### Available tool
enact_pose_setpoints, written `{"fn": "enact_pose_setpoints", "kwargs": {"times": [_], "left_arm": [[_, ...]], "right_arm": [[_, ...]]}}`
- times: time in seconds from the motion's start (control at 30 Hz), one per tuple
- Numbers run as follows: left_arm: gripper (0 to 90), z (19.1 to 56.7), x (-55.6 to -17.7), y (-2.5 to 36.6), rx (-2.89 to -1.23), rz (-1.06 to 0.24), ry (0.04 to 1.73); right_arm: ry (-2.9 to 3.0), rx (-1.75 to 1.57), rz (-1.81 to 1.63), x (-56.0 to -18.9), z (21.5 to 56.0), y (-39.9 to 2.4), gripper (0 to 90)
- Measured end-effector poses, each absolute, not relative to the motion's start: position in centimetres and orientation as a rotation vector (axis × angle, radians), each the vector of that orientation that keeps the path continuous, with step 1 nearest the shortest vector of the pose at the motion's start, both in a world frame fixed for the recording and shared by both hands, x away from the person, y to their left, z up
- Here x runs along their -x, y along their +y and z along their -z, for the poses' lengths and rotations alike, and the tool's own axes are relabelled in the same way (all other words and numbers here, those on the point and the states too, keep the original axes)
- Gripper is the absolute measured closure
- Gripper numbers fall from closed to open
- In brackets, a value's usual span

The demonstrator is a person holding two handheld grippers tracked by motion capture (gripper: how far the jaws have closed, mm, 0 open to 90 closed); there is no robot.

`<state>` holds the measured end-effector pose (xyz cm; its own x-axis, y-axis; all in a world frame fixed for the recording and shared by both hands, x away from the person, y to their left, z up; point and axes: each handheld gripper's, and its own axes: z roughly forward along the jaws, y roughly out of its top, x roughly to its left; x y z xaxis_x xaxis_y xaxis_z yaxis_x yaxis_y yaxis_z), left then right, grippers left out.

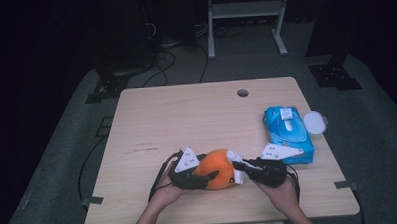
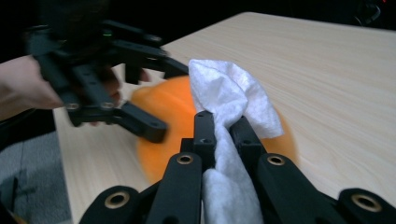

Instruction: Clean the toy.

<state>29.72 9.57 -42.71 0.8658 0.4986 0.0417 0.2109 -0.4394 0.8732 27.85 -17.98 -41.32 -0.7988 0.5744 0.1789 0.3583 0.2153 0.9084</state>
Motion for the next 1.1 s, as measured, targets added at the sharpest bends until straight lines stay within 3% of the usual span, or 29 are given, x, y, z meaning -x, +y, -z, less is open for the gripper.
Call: {"fn": "enact_pose_setpoints", "kwargs": {"times": [0.27,0.47,0.73,0.93,1.1], "left_arm": [[33.1,43.0,-30.3,10.9,-2.017,-0.320,0.552],[33.1,43.0,-30.0,10.5,-2.026,-0.328,0.520],[32.7,43.2,-29.9,10.5,-2.012,-0.326,0.498],[32.6,43.0,-29.2,9.4,-2.035,-0.345,0.438],[30.1,42.8,-29.0,9.1,-2.034,-0.326,0.424]], "right_arm": [[2.294,-1.042,-1.514,-29.5,43.4,-19.5,82.5],[2.265,-0.987,-1.619,-29.1,42.1,-18.9,82.4],[2.288,-1.151,-1.607,-30.2,44.4,-20.4,82.3],[2.245,-1.034,-1.698,-29.3,42.2,-19.7,82.2],[2.288,-1.120,-1.642,-29.9,43.9,-20.2,82.2]]}}
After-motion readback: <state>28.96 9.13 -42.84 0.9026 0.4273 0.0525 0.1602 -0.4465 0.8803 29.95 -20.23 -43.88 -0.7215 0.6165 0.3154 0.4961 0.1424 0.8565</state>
